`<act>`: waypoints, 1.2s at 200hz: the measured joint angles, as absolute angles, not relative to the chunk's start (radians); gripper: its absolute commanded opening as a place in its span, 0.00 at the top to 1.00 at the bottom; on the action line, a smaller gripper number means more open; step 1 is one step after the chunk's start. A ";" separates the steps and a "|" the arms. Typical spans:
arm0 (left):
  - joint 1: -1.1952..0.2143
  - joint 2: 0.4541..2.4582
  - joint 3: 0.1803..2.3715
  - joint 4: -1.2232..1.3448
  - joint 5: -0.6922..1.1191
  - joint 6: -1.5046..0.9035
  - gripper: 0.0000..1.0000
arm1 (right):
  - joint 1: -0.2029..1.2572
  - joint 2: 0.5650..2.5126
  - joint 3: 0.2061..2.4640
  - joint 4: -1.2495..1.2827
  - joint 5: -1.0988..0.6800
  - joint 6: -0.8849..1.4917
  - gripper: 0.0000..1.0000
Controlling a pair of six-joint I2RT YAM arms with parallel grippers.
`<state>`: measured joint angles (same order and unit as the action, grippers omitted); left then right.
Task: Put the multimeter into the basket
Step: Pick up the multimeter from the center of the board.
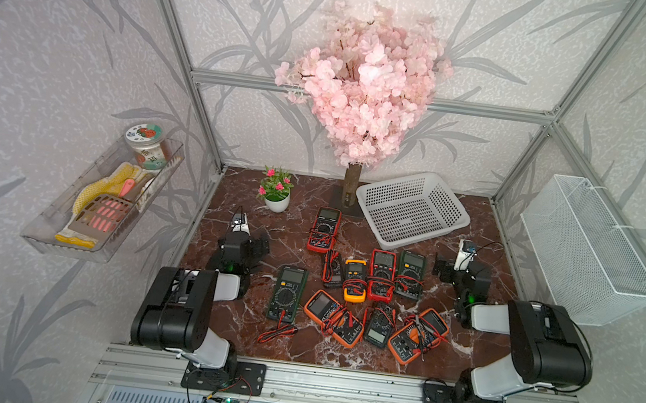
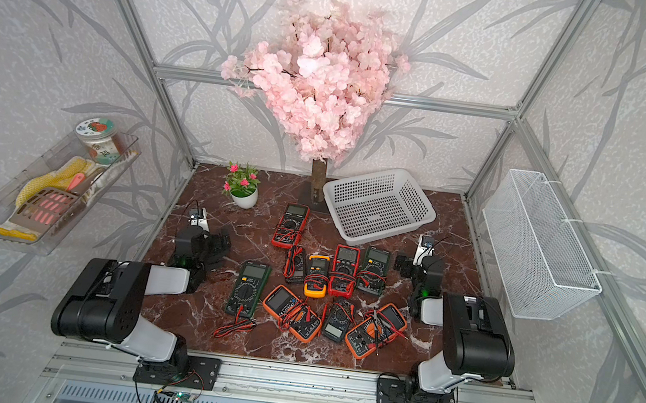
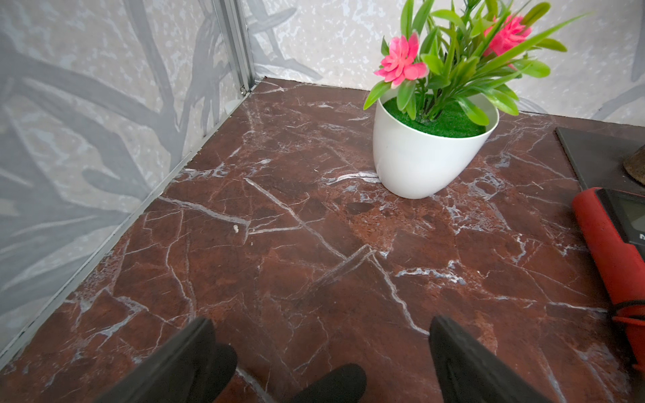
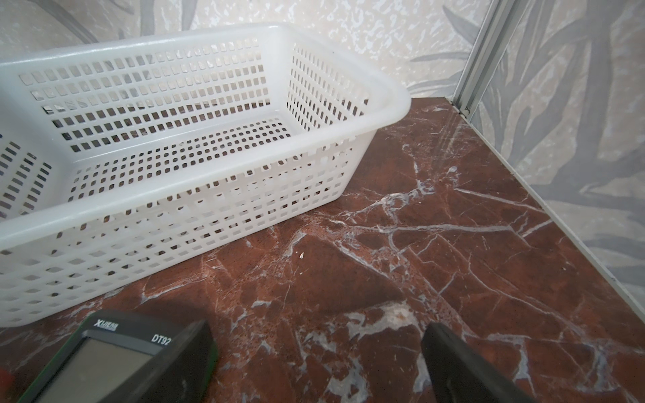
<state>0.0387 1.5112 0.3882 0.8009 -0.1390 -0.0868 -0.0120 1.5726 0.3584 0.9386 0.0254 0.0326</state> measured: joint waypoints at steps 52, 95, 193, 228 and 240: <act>0.039 1.511 0.388 0.801 -0.139 -0.086 0.00 | -0.012 1.573 0.358 0.939 0.025 0.033 0.01; 0.039 1.511 0.388 0.801 -0.139 -0.086 0.00 | -0.012 1.573 0.358 0.939 0.026 0.033 0.01; 0.035 1.349 0.508 0.547 -0.166 -0.094 0.00 | -0.011 1.403 0.337 0.916 0.091 0.051 0.01; 0.035 1.338 0.508 0.482 -0.181 -0.110 0.00 | -0.011 1.369 0.337 0.868 0.092 0.052 0.01; 0.035 1.334 0.508 0.470 -0.184 -0.115 0.00 | -0.009 1.369 0.337 0.851 0.092 0.053 0.01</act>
<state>0.0345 1.3342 0.5076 0.4702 -0.1837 -0.1154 -0.0090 1.3689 0.3367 0.8509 0.0921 0.0528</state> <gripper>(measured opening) 0.998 0.993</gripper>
